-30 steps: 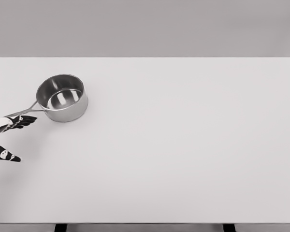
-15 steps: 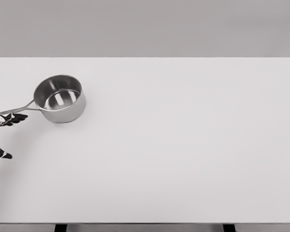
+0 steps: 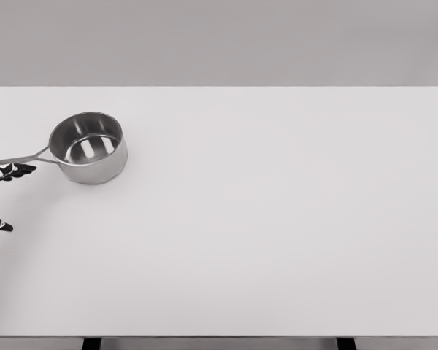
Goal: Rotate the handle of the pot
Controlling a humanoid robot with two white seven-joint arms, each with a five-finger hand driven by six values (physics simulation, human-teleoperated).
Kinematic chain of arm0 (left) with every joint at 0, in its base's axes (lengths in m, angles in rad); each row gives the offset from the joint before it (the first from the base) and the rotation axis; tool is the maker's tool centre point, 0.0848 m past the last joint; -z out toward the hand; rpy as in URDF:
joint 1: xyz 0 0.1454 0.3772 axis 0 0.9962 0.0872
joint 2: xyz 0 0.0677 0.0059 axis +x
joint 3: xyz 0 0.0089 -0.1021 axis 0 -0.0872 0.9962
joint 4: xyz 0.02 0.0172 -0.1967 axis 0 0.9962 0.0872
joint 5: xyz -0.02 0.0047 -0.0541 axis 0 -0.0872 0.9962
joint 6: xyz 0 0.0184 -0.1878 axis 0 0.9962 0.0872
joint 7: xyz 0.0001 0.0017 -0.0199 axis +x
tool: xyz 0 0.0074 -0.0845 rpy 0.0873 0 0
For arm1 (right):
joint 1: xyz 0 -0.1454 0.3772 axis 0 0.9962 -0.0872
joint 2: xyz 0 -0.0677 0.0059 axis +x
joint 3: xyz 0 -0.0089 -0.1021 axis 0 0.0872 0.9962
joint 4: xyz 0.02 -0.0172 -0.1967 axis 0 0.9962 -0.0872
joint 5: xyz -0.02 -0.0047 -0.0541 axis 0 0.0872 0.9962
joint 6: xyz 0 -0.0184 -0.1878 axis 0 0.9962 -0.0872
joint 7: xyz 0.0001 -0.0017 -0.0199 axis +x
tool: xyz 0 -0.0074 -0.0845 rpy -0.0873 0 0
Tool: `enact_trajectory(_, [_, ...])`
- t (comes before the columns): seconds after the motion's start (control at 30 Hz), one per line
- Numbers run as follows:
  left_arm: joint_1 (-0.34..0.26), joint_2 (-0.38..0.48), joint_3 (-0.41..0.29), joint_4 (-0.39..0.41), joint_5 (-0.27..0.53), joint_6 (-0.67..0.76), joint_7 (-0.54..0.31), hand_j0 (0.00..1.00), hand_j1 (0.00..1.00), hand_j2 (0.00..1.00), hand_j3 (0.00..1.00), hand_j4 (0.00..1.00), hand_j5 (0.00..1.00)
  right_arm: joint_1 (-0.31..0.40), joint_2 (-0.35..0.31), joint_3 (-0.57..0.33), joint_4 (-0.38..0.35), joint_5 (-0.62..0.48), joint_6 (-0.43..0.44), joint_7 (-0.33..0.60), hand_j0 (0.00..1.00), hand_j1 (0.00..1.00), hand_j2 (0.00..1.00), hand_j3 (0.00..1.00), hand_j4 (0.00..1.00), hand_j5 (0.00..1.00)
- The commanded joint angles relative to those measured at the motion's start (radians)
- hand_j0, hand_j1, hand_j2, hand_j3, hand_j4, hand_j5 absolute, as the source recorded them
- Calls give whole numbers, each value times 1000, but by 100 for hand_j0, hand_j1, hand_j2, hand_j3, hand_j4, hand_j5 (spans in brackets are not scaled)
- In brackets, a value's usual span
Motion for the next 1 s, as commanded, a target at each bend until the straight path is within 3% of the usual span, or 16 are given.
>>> enact_trajectory(0.0, [-2, -1, -1, 6, -7, 0, 0, 100, 100, 100, 100, 100, 100, 0, 0, 0, 0, 0, 0, 0, 100, 100, 100, 100, 100, 100])
enact_trajectory(0.33, [-55, -27, -9, 41, -30, 0, 0, 100, 100, 100, 100, 100, 100, 0, 0, 0, 0, 0, 0, 0, 100, 100, 100, 100, 100, 100])
enact_trajectory(0.97, [-94, -61, -10, 63, -61, -2, -1, 100, 100, 100, 100, 100, 100, 0, 0, 0, 0, 0, 0, 0, 100, 100, 100, 100, 100, 100])
